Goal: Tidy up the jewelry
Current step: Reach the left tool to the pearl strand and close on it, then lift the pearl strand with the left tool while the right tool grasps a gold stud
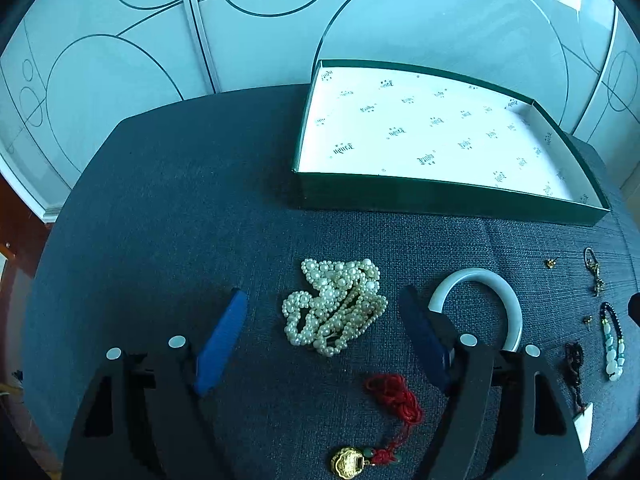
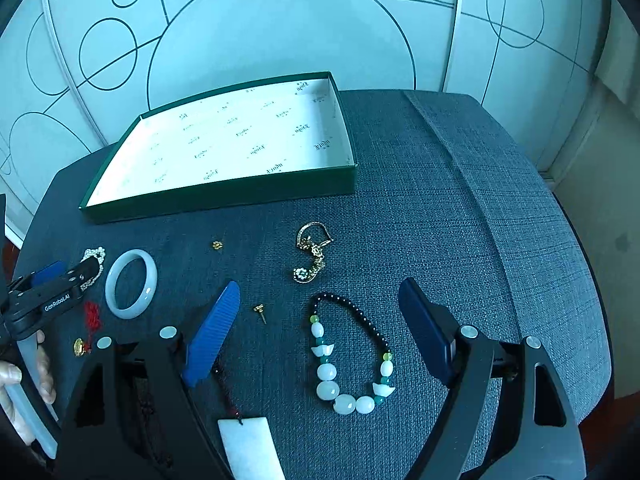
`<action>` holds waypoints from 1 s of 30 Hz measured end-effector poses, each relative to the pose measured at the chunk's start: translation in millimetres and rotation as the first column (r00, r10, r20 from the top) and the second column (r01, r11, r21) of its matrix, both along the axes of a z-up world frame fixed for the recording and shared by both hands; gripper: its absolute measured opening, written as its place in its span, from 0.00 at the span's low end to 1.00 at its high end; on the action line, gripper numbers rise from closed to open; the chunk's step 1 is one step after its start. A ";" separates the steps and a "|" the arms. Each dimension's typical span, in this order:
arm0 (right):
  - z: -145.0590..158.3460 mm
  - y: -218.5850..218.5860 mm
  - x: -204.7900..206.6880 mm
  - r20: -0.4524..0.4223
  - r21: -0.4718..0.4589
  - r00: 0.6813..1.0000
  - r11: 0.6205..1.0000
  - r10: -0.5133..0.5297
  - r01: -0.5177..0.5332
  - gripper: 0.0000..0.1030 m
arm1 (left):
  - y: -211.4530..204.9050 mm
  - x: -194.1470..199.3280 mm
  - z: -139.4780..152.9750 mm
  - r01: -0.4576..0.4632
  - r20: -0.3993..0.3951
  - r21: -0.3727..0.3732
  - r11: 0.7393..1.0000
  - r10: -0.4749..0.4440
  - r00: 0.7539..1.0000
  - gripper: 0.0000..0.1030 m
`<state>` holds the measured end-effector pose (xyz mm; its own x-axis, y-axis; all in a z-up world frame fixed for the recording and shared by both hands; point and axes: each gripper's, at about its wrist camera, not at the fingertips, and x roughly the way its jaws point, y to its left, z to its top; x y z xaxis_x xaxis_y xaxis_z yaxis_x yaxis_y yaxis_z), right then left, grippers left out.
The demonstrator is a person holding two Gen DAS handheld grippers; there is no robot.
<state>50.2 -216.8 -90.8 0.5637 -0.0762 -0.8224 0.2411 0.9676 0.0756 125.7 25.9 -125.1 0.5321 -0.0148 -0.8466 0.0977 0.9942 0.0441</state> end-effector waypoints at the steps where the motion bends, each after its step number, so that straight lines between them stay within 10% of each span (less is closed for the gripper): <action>1: -1.3 -1.7 1.0 -0.005 0.007 1.000 1.000 -0.002 0.002 0.79 | 0.4 1.5 -3.8 -0.001 -0.010 -0.001 1.000 0.001 1.000 0.75; 5: -5.5 -7.0 1.9 -0.015 0.017 1.000 1.000 -0.012 0.013 0.79 | 0.8 1.8 -12.6 0.006 -0.008 -0.003 1.000 -0.006 1.000 0.73; 13: -13.2 -14.9 4.0 -0.032 0.032 0.999 0.999 -0.030 0.031 0.79 | 3.0 -0.9 -6.6 0.016 0.044 0.017 1.000 -0.017 0.999 0.19; 30: -9.1 20.6 23.6 -0.008 0.060 0.998 0.996 0.061 -0.060 0.63 | 17.0 -5.1 14.0 0.002 0.097 0.014 1.000 -0.003 0.995 0.16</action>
